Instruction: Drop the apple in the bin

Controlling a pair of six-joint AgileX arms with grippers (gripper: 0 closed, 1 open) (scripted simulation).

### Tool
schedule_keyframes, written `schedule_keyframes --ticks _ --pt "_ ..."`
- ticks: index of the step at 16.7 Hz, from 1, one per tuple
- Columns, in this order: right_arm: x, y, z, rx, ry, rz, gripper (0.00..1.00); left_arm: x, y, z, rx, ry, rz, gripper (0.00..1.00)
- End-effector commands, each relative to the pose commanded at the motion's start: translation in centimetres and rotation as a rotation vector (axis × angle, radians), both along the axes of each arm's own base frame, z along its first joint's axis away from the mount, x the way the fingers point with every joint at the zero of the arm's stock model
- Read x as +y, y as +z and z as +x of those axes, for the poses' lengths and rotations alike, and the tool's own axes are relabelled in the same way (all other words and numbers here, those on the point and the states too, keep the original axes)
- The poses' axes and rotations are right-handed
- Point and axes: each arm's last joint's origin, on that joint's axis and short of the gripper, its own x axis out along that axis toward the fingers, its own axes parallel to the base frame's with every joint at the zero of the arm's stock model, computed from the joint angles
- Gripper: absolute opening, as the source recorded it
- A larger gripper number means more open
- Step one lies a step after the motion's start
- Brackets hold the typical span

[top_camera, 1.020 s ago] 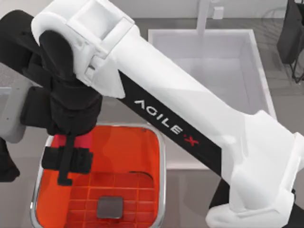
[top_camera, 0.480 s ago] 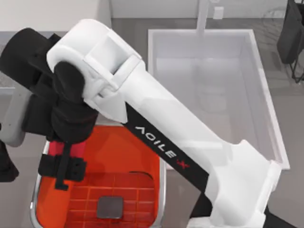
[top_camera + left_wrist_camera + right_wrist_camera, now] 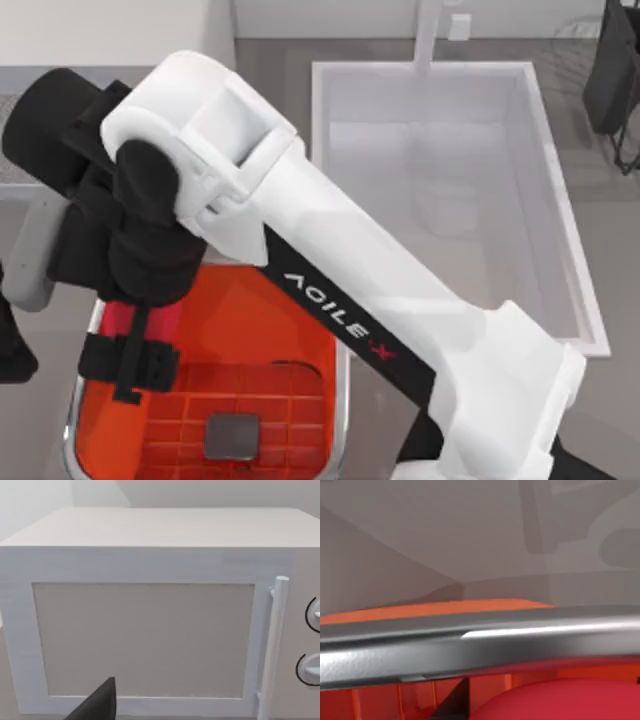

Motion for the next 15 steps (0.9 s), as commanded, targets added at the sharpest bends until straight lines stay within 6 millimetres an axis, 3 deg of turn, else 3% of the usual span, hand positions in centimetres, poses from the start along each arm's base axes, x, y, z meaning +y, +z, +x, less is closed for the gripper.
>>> schedule_keyframes --ticks 13,15 --pt "0.00 0.00 0.00 0.000 0.000 0.000 0.98 0.00 0.00 0.00 0.000 0.000 0.000 1.00" --pt "0.00 0.00 0.00 0.000 0.000 0.000 1.00 0.00 0.00 0.00 0.000 0.000 0.000 1.00"
